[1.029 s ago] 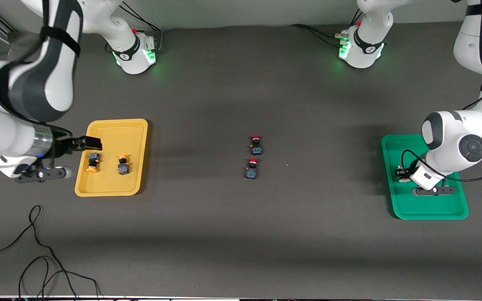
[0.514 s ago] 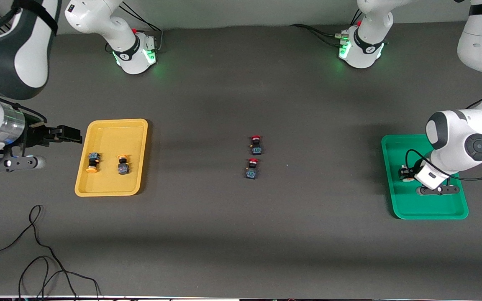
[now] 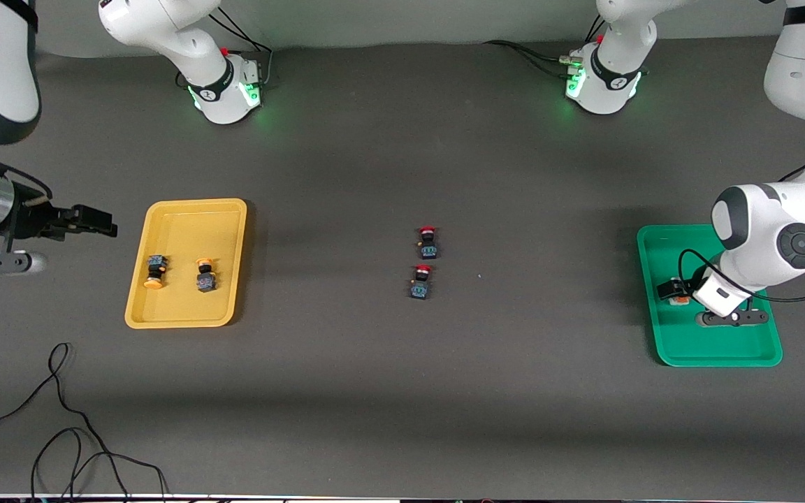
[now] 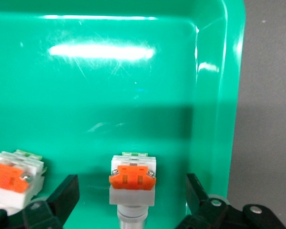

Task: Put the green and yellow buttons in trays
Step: 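Open both grippers and lift them away from the trays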

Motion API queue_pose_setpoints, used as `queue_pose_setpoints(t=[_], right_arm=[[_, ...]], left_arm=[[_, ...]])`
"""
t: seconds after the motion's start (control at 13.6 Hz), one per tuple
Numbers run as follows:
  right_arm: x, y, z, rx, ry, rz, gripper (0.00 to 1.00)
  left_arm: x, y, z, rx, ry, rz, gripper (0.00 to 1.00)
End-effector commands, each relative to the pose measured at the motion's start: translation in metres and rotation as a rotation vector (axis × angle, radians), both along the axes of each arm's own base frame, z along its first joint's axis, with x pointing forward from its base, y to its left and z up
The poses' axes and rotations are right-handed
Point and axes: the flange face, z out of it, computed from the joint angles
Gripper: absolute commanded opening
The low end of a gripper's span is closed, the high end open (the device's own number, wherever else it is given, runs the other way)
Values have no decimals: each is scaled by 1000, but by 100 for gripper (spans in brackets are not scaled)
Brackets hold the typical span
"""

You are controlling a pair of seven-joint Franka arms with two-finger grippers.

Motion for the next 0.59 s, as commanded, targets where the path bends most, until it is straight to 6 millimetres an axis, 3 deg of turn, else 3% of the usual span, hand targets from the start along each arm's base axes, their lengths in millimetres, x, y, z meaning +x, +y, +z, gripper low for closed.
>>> queue_pose_setpoints(t=[0.0,0.29,0.51], right_arm=[[-21,2,15,-4,-38,-10,100],[-27,-14,31,-19,-64,-34,100],[-27,-16,43,-36,-78,-35,100]], left_arm=[[-6,-4,52,31,38,-27,100],[-20,-18,144,64,149,-22,100],[-19,-35,229,76,251,-24,99]])
